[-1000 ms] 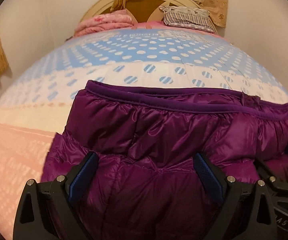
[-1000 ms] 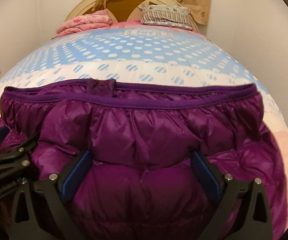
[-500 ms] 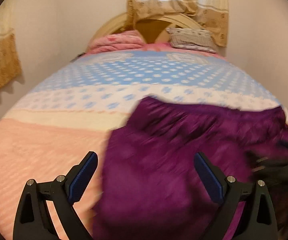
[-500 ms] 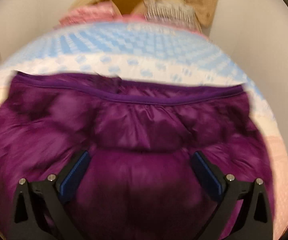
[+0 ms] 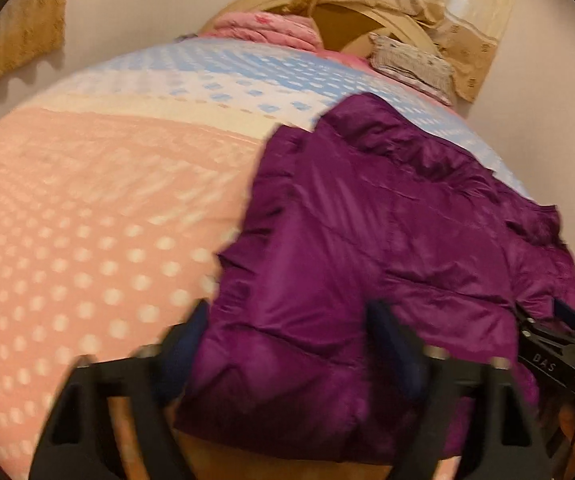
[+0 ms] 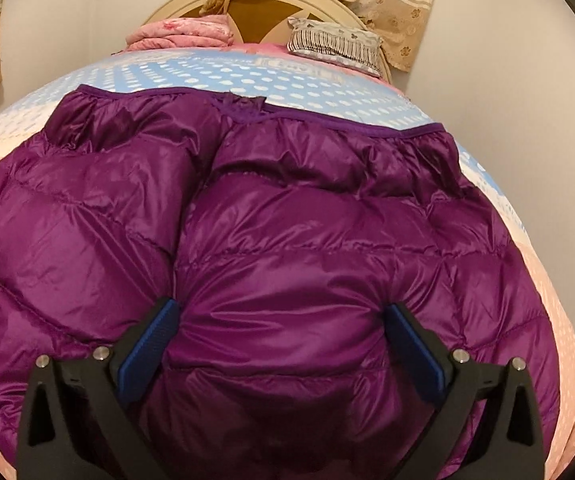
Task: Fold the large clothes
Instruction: 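Grasp the folded jacket edge with the left gripper and lift it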
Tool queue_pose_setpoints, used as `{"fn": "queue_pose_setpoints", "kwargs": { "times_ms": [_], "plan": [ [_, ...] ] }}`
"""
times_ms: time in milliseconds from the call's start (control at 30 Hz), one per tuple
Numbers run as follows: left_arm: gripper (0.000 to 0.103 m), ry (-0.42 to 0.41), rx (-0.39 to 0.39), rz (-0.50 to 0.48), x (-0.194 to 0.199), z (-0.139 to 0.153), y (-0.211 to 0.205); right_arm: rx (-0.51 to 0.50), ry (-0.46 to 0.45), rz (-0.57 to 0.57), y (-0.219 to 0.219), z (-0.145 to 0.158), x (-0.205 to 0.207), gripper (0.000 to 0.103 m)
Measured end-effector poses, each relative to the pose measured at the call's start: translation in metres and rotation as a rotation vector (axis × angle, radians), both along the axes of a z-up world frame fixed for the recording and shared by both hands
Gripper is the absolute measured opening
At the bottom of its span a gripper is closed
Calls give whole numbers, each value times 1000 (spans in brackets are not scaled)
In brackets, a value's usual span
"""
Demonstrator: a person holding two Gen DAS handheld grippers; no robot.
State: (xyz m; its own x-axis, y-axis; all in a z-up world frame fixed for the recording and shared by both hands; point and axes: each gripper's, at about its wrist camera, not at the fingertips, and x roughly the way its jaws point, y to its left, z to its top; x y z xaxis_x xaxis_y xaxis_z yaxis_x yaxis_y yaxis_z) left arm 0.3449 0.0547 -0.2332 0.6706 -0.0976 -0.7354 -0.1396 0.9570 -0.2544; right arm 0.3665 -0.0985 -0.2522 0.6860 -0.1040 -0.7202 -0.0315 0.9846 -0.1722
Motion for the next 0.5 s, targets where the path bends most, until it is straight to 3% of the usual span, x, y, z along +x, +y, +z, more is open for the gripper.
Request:
{"fn": "queue_pose_setpoints", "kwargs": {
  "times_ms": [133,233,267,300,400,500],
  "plan": [
    [62,-22,-46,-10,-6,2,9,50,-35,9,-1,19,-41,103],
    [56,-32,-49,-3,-12,4,9,-38,-21,31,10,0,-54,103],
    [46,-41,-38,-12,-13,6,6,-42,-27,27,10,-7,-55,103],
    [26,-49,-46,-38,-12,5,7,-37,-16,22,10,-11,-54,103],
    [12,-68,-13,-73,-15,12,-1,-36,9,16,10,-13,-48,103],
    [7,-84,-24,-80,-17,14,1,-26,17,11,9,-13,-45,103]
  ]
}}
